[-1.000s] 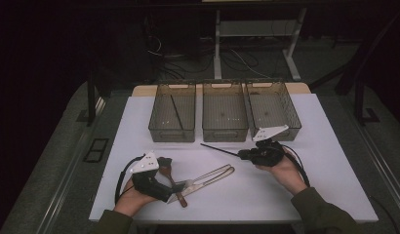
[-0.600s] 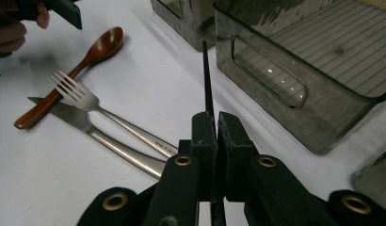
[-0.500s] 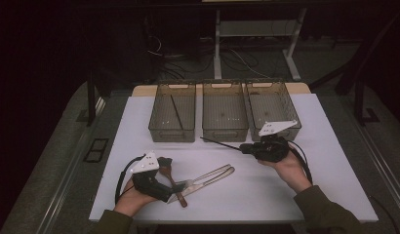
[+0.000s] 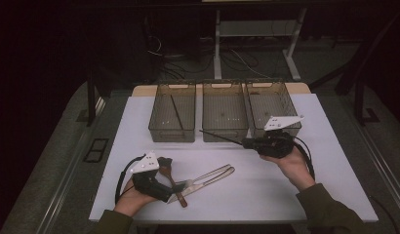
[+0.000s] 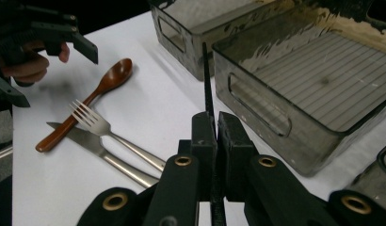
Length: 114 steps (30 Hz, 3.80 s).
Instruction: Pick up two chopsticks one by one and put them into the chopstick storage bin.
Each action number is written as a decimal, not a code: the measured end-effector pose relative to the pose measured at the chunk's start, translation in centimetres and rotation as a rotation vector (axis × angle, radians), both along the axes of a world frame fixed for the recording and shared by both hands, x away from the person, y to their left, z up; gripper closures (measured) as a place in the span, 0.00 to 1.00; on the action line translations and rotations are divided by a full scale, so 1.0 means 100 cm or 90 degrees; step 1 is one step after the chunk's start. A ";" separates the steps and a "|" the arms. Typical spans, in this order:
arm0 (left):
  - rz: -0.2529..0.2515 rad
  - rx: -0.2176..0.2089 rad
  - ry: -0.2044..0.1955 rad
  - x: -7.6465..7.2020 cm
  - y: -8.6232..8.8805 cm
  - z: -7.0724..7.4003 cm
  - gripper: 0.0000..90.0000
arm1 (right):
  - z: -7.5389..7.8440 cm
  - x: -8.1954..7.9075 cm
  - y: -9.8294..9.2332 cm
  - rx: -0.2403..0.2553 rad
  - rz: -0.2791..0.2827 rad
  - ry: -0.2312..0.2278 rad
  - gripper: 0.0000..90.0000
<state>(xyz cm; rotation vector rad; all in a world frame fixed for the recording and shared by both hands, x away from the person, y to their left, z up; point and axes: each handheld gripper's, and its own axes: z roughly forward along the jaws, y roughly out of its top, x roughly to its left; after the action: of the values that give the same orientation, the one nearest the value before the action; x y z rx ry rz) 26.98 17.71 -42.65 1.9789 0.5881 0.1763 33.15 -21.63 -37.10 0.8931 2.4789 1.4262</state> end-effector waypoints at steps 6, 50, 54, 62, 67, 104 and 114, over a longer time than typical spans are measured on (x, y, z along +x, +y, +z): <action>0.000 0.001 -0.001 0.000 0.000 0.000 0.00 | 0.006 0.004 0.003 0.005 -0.001 -0.011 0.95; -0.002 -0.004 0.000 0.000 0.000 0.001 0.00 | 0.018 0.086 0.117 -0.029 -0.044 -0.012 0.94; 0.001 -0.008 -0.001 0.000 0.000 0.001 0.00 | 0.018 0.094 0.132 -0.038 -0.046 -0.010 0.94; 0.002 -0.011 0.001 0.001 0.001 0.001 0.00 | 0.010 0.115 0.158 -0.070 -0.064 0.000 0.94; 0.002 -0.013 0.003 0.000 0.000 0.001 0.00 | 0.003 0.127 0.170 -0.085 -0.081 0.005 0.94; -0.004 -0.016 0.000 0.001 -0.001 0.001 0.00 | 0.004 0.135 0.202 -0.067 -0.040 0.015 0.43; -0.002 -0.010 0.000 0.001 0.000 0.001 0.00 | 0.013 0.110 0.172 -0.060 -0.026 0.011 0.33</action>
<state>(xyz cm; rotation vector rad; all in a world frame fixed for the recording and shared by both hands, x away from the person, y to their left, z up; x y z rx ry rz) 27.07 17.66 -42.57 1.9645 0.5840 0.1697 44.10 -4.39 -35.76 0.9344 2.5019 1.2825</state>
